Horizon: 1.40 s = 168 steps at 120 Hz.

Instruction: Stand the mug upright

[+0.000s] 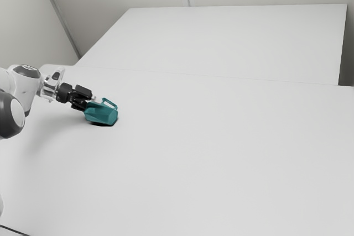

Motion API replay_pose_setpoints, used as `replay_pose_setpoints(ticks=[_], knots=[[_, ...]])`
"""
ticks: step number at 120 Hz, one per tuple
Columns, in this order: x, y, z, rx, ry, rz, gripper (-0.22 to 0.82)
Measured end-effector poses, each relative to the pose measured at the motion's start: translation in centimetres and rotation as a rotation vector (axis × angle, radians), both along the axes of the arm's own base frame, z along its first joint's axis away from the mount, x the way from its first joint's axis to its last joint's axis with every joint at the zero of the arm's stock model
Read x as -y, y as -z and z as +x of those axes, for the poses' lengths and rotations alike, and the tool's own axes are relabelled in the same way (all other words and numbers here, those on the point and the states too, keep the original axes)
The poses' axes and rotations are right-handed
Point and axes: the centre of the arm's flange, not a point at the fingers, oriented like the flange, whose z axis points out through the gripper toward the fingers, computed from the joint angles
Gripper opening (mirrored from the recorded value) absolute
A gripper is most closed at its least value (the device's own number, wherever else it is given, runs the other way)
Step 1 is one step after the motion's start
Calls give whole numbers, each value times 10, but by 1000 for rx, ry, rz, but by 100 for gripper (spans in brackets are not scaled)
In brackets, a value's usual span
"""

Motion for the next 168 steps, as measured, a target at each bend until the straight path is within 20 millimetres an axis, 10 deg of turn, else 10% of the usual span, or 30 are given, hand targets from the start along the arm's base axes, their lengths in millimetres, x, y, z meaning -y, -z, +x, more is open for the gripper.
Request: replay_pose_setpoints(ticks=[76,168], knots=[[16,-7,7,18,33,-10,-10],[149,-128,-15,-7,290,388,-18]])
